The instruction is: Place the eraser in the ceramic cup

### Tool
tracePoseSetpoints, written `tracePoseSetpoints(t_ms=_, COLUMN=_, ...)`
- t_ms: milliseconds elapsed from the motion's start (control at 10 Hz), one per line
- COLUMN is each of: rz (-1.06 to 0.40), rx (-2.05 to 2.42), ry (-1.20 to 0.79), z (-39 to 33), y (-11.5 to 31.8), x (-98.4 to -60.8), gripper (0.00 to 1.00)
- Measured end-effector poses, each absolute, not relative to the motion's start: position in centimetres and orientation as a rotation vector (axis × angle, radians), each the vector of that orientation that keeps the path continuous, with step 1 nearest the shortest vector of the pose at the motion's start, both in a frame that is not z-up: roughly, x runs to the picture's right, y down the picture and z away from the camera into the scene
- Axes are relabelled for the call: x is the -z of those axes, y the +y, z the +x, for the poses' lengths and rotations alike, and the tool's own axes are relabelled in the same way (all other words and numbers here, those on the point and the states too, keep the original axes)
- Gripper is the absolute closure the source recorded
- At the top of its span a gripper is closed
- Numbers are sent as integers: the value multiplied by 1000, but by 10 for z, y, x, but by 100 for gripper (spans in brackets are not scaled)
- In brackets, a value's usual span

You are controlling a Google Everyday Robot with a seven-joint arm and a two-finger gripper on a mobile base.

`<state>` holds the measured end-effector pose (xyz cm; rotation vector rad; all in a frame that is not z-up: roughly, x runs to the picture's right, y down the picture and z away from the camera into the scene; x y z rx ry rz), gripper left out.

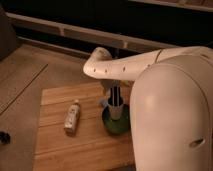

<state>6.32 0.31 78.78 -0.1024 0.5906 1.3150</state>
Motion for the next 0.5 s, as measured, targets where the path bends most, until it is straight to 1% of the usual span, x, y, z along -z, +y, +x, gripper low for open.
tracePoseSetpoints(t_ms=500, rz=-109, rx=-1323, ry=588, z=62, y=2, x=-788, gripper=20)
